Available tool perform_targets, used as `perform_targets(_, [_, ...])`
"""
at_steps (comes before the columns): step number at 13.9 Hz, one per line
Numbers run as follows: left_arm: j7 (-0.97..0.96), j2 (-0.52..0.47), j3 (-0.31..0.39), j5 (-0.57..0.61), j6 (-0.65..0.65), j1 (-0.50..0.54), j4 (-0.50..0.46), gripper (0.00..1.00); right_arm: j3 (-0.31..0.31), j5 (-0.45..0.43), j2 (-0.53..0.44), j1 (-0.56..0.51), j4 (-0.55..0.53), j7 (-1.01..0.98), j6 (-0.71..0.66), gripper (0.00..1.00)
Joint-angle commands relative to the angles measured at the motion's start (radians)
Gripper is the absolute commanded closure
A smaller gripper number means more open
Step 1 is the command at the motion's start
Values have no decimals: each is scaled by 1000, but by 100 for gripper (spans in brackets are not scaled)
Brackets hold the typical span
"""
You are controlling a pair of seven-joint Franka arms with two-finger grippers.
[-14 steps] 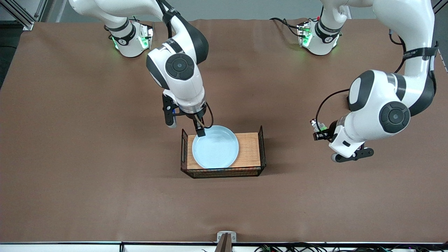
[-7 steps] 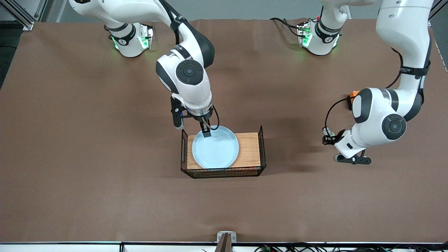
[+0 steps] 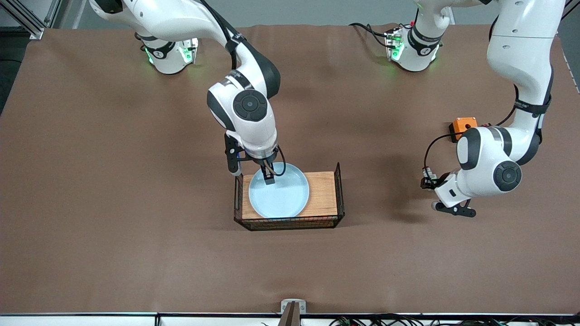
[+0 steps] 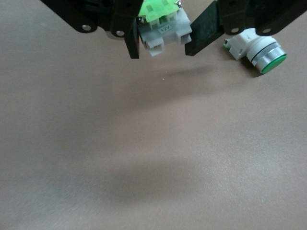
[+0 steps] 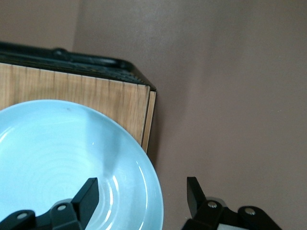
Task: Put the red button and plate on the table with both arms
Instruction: 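Carry the button toward the red button while the right gripper lowers to the plate, then release the button with the left gripper while the right gripper grips the plate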
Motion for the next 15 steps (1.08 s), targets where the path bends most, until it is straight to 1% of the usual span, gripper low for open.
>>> perform_targets(1, [18, -10, 0, 21, 64, 13, -51, 100, -4, -30, 21, 14, 35, 39, 1, 26])
perform_targets(4, [38, -4, 0, 21, 78, 28, -59, 100, -4, -30, 19, 15, 36, 39, 1, 48])
perform_targets(7, [37, 12, -2, 21, 91, 32, -45, 100, -4, -30, 19, 17, 41, 39, 1, 67])
perform_targets(8, [37, 15, -2, 19, 93, 29, -39, 100, -4, -30, 19, 17, 42, 39, 1, 72])
perform_targets(9, [37, 24, -3, 18, 93, 28, -31, 100, -4, -32, 19, 19, 42, 39, 1, 73])
perform_targets(10, [37, 25, -3, 16, 93, 25, -30, 98, -4, -42, 21, 19, 44, 39, 1, 77])
perform_targets(11, [27, 32, -3, 12, 93, 18, -28, 74, -3, -56, 21, 23, 42, 39, 1, 81])
perform_targets(12, [18, 35, -3, 9, 93, 15, -19, 15, -3, -62, 21, 28, 42, 39, 1, 86])
perform_targets(13, [11, 36, -5, 7, 93, 13, -16, 0, -3, -63, 21, 29, 42, 38, 1, 90])
perform_targets(14, [-15, 35, -6, 7, 90, 13, -15, 0, -3, -67, 21, 29, 42, 38, 1, 95])
perform_targets(15, [-37, 29, -6, 7, 85, 12, -5, 0, -3, -67, 21, 28, 42, 35, 1, 96])
